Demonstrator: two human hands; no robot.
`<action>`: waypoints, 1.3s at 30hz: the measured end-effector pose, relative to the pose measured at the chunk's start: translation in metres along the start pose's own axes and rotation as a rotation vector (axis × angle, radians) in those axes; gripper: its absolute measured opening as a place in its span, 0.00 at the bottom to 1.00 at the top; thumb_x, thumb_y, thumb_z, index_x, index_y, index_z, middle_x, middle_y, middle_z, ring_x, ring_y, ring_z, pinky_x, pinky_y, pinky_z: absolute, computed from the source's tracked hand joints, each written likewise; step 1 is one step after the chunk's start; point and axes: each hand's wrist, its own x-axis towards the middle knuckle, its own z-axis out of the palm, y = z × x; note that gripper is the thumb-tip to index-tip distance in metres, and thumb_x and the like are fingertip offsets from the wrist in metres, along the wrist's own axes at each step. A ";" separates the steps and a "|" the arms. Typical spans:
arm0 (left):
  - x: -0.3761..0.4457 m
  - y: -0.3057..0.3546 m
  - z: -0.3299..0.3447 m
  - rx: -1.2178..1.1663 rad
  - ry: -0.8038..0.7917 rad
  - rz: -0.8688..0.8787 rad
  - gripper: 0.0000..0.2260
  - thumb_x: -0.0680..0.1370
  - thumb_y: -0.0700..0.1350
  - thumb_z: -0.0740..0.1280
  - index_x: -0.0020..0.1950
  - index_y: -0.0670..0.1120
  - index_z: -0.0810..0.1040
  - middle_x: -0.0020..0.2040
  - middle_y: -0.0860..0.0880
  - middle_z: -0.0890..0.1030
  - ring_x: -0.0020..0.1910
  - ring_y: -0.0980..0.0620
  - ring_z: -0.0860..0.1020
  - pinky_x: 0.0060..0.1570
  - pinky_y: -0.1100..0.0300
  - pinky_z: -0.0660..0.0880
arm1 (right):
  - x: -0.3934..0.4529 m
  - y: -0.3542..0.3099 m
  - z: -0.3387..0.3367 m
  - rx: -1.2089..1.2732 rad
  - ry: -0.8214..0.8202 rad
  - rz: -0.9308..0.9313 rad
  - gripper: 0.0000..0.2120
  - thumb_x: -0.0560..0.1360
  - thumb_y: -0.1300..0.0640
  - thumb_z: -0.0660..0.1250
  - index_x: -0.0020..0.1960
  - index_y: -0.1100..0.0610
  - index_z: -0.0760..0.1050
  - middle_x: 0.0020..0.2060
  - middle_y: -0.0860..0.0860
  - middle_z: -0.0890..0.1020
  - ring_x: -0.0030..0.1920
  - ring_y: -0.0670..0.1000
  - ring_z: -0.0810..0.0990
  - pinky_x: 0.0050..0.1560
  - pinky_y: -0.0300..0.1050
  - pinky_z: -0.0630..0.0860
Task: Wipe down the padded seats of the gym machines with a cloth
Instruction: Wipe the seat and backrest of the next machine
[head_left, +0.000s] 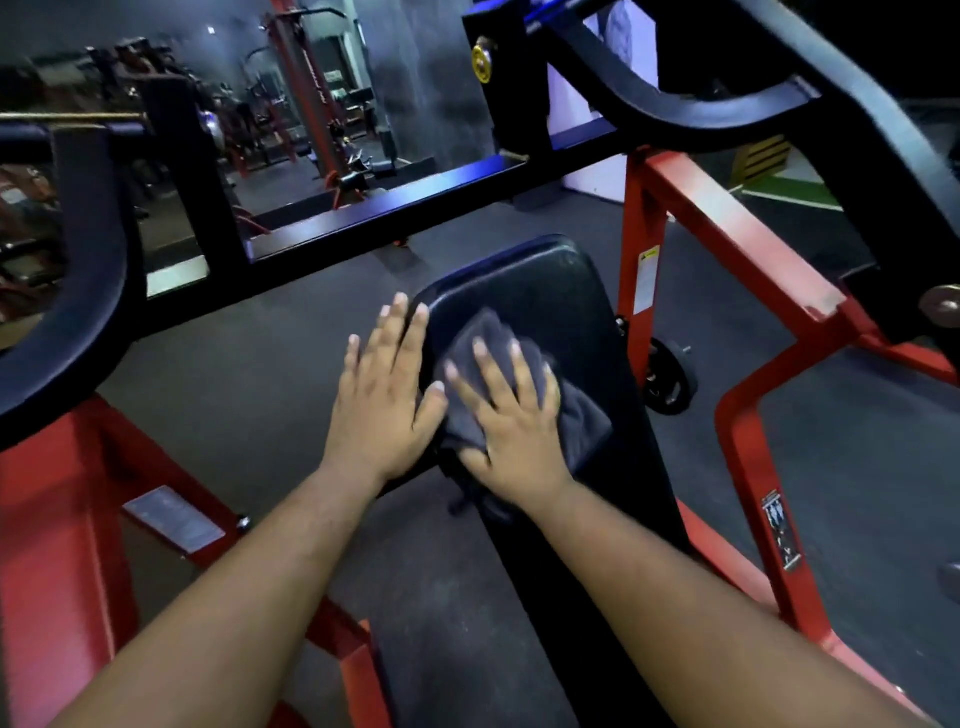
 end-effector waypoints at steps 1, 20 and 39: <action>0.002 0.002 0.005 0.032 -0.017 0.040 0.35 0.80 0.57 0.52 0.85 0.49 0.47 0.85 0.50 0.44 0.84 0.51 0.45 0.81 0.43 0.44 | -0.031 0.014 0.007 -0.017 -0.009 -0.019 0.41 0.74 0.36 0.65 0.83 0.44 0.55 0.83 0.50 0.52 0.83 0.60 0.48 0.73 0.73 0.55; 0.026 0.016 0.051 0.470 -0.071 0.185 0.39 0.78 0.62 0.54 0.84 0.45 0.47 0.85 0.46 0.44 0.83 0.45 0.39 0.79 0.34 0.40 | -0.059 0.103 -0.005 0.150 -0.044 0.573 0.41 0.73 0.44 0.56 0.83 0.42 0.45 0.84 0.46 0.49 0.81 0.59 0.53 0.71 0.69 0.63; 0.024 0.008 0.003 0.118 -0.280 0.221 0.38 0.77 0.63 0.42 0.81 0.50 0.29 0.82 0.52 0.30 0.80 0.54 0.31 0.78 0.45 0.30 | -0.006 -0.007 0.001 0.175 0.073 0.770 0.40 0.77 0.38 0.55 0.84 0.50 0.46 0.83 0.49 0.52 0.80 0.62 0.55 0.72 0.72 0.60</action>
